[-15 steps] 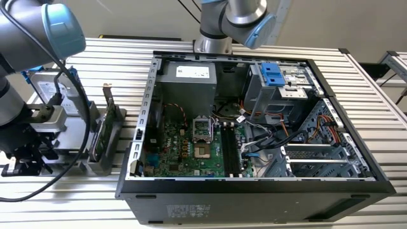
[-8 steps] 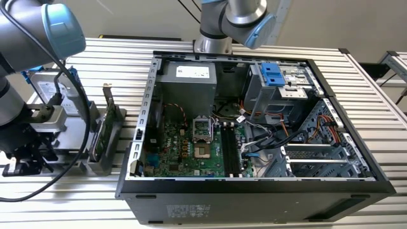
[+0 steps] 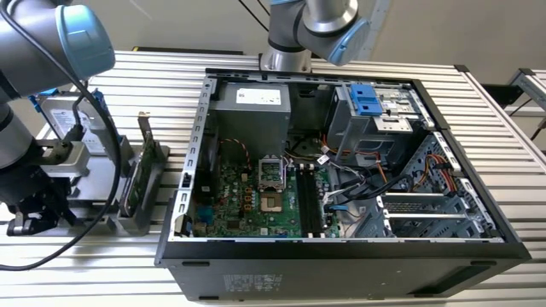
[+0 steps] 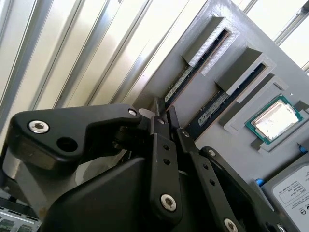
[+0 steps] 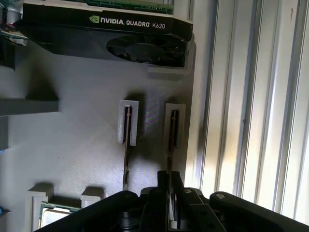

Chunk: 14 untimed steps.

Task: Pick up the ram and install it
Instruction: 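Pick up the ram and move it above insertion slot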

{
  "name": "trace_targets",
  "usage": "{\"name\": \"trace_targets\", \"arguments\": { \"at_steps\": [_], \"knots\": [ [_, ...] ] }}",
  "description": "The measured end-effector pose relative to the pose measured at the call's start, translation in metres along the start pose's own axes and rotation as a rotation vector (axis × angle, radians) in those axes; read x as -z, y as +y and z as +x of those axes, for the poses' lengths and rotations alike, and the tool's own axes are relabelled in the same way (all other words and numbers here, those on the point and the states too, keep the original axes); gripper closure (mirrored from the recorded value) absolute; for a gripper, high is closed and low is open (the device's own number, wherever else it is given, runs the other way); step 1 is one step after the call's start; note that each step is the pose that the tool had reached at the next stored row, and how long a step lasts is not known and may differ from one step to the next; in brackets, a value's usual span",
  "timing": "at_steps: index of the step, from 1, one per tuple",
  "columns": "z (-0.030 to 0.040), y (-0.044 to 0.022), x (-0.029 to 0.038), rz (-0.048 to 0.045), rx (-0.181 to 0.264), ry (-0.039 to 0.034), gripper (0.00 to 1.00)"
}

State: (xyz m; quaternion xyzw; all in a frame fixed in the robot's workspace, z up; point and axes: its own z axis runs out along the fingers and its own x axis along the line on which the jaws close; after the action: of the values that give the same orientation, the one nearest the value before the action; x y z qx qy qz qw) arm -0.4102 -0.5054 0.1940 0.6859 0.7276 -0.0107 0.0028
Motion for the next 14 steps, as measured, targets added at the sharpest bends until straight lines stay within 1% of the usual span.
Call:
{"name": "trace_targets", "arguments": {
  "at_steps": [14],
  "knots": [
    [0.0, 0.0, 0.0, 0.0, 0.002, -0.0006, 1.0]
  ]
}}
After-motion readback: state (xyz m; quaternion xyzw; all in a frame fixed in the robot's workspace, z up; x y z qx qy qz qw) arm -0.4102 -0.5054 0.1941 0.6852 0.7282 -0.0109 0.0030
